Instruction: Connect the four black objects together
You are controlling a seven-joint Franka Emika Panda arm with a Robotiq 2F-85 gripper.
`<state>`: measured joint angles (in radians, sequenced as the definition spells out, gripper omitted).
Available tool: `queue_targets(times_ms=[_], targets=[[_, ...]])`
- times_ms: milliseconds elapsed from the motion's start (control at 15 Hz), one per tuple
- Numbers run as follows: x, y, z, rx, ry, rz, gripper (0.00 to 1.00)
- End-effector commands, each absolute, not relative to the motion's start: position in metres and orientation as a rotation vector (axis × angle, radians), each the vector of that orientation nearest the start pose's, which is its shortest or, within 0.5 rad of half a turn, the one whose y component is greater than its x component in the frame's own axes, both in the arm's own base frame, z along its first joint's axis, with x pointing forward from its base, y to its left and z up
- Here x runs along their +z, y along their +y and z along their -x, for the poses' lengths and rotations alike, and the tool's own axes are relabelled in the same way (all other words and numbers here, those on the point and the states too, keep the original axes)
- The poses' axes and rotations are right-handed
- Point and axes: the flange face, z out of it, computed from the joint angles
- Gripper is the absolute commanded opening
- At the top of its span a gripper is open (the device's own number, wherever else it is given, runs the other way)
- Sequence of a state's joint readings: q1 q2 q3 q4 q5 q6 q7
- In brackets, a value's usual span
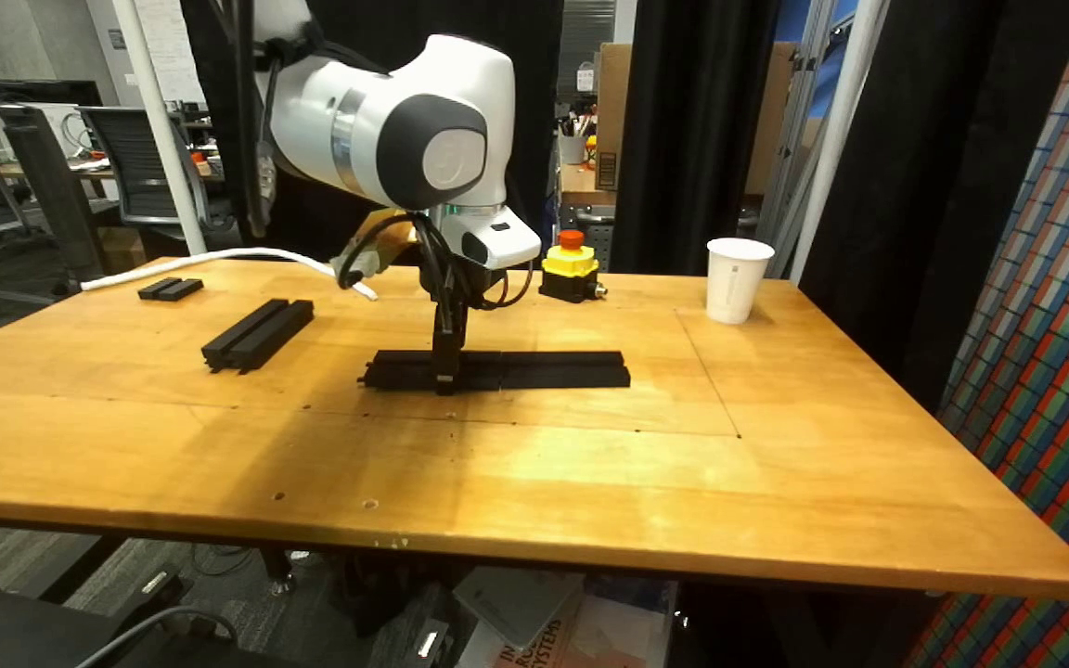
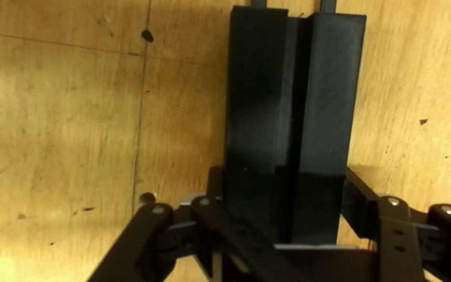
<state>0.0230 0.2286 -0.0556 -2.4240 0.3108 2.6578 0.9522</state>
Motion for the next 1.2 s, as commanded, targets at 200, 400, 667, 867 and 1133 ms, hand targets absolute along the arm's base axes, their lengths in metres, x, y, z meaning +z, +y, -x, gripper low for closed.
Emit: queue_targets(times_ms=[200, 400, 667, 867, 1133], targets=[[0.214, -0.035, -0.494, 0.089, 1.738, 2.458, 0.47], [0.214, -0.036, -0.497, 0.088, 1.719, 2.469, 0.47], [0.214, -0.037, -0.501, 0.088, 1.697, 2.480, 0.47], [0.213, -0.036, -0.504, 0.097, 1.685, 2.486, 0.47], [0.212, -0.036, -0.508, 0.111, 1.676, 2.490, 0.47]])
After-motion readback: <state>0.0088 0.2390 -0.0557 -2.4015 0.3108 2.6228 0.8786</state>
